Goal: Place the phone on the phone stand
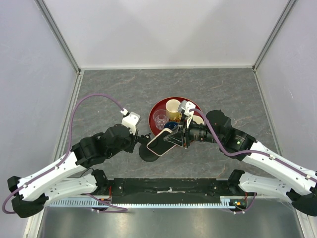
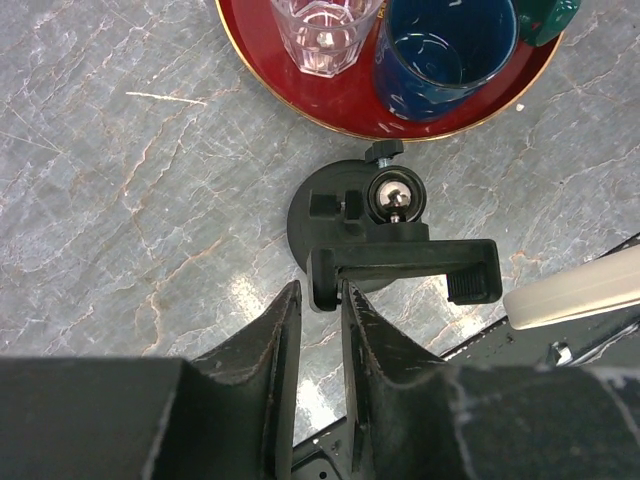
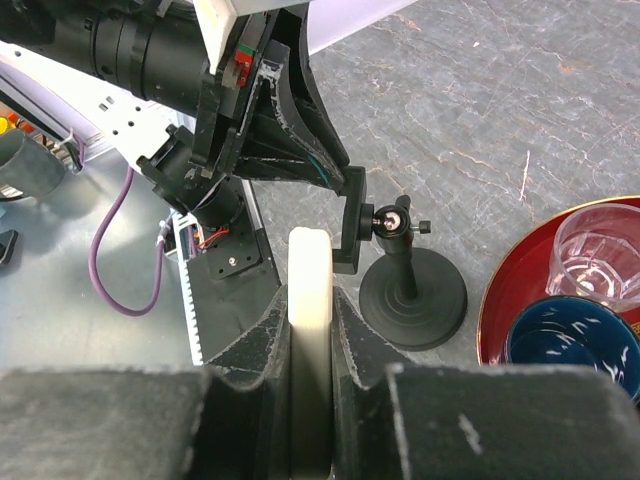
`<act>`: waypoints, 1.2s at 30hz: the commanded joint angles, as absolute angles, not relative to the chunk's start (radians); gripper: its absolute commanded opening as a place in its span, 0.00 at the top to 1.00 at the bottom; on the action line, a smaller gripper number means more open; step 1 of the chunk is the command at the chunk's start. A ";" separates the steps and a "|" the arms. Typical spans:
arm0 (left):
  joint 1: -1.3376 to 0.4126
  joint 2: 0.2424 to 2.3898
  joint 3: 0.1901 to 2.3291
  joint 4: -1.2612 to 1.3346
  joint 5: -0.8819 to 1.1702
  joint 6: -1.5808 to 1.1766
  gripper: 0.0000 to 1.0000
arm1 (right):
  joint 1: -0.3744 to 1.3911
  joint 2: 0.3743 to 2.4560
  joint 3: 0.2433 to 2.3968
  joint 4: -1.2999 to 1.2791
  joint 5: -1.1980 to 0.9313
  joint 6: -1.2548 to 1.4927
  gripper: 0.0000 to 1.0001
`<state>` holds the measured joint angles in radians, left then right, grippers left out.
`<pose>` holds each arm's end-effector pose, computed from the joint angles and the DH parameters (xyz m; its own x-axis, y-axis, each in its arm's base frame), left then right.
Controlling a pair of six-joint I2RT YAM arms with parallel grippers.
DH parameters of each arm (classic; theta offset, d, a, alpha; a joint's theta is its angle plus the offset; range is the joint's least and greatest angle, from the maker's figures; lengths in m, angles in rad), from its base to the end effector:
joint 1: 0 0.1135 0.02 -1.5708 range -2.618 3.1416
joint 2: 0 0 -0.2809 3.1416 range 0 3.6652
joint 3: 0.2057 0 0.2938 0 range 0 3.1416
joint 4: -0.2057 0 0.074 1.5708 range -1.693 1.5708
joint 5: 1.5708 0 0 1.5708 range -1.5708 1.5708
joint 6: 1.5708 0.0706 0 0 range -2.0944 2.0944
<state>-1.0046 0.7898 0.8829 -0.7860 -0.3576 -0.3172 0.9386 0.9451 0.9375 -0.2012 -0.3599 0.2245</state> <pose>0.1340 -0.1647 0.3100 -0.5271 0.2846 -0.8008 0.5070 0.8615 -0.0275 0.1457 0.2410 0.3700 -0.3328 -0.1018 -0.9375 -0.9073 0.3054 0.2890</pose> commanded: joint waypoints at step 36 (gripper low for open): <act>-0.992 0.772 0.839 -0.638 -0.200 -0.170 0.98 | 1.094 1.205 1.111 -0.086 -0.629 -0.392 1.00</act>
